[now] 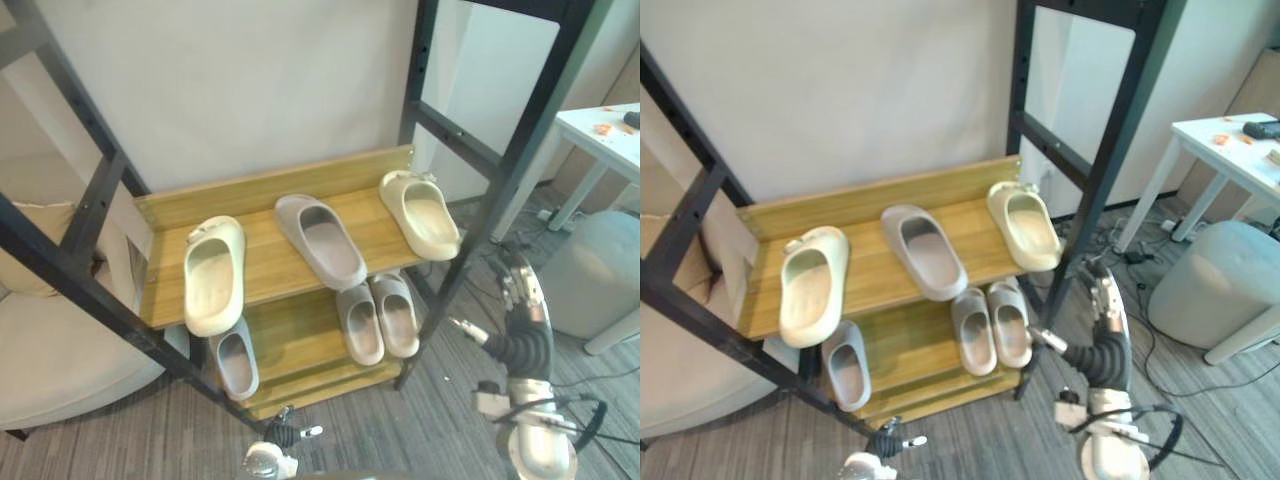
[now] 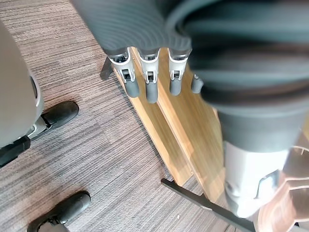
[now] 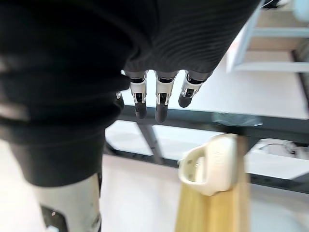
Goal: Organize the slippers on the shoe rack
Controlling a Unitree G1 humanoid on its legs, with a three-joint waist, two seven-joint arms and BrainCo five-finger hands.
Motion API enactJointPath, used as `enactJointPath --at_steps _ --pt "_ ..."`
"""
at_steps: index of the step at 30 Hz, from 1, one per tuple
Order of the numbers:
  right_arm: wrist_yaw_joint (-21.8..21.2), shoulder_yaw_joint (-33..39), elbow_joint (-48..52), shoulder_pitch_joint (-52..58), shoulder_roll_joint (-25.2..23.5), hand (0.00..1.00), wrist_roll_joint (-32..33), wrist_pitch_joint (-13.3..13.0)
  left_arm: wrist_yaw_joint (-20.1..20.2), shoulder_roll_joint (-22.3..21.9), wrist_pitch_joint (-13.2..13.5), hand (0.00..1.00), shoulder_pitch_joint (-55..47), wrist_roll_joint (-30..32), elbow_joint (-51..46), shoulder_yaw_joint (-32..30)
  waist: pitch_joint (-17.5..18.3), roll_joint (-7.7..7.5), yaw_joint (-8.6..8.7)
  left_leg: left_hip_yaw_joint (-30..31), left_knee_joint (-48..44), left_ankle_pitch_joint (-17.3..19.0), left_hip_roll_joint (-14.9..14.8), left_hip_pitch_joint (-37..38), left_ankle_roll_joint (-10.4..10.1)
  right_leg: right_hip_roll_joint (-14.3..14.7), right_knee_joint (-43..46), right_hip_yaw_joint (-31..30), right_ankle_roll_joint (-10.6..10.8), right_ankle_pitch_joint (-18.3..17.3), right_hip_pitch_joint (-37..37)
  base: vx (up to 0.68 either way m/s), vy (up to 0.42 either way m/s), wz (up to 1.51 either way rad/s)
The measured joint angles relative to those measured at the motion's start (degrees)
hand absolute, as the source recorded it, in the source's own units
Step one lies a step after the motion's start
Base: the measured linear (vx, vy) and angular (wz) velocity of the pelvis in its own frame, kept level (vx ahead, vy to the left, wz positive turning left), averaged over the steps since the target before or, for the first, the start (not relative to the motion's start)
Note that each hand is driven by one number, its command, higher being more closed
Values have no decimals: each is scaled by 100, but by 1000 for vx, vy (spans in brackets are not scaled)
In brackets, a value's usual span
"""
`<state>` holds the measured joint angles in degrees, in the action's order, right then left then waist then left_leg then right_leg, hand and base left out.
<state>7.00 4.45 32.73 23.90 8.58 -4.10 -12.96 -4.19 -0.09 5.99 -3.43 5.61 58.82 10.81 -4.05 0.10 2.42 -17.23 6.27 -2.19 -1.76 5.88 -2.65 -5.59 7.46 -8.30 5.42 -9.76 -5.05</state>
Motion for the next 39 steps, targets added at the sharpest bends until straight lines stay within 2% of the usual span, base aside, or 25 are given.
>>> enactJointPath --at_steps 3,9,14,18,24,39 --pt "-22 87 -236 -468 504 0 258 -75 89 146 14 0 37 -2 98 46 16 -32 42 175 3 -102 61 -151 74 -35 25 50 5 -1 117 -55 -14 12" --pt "-103 392 -1130 -1328 961 0 914 -63 117 440 93 0 70 -9 170 40 -21 -148 16 376 1 -177 157 -244 146 -70 0 184 7 22 110 -34 -3 16" --pt "-202 387 -1716 -1981 1488 0 1108 -56 195 637 106 0 90 -9 242 38 -36 -172 -69 566 0 -209 240 -367 191 -134 -130 300 16 68 104 -11 4 14" --pt "-241 342 -2289 -2564 1847 0 1157 -48 203 720 114 0 156 -76 260 11 -94 -260 -194 632 -30 -250 282 -388 250 -165 -161 348 21 76 85 18 -5 8" --pt "-382 -87 -2915 -3359 2266 0 1428 -20 205 805 124 0 208 -131 250 -87 -184 -377 -247 763 -31 -253 310 -395 253 -184 -225 469 14 79 7 15 -25 10" --pt "-654 -1075 -4361 -4626 3002 0 1781 220 202 795 218 0 210 -274 172 -298 -366 -360 -350 1031 -31 -257 378 -452 258 -234 -355 753 10 78 -103 2 -24 8"
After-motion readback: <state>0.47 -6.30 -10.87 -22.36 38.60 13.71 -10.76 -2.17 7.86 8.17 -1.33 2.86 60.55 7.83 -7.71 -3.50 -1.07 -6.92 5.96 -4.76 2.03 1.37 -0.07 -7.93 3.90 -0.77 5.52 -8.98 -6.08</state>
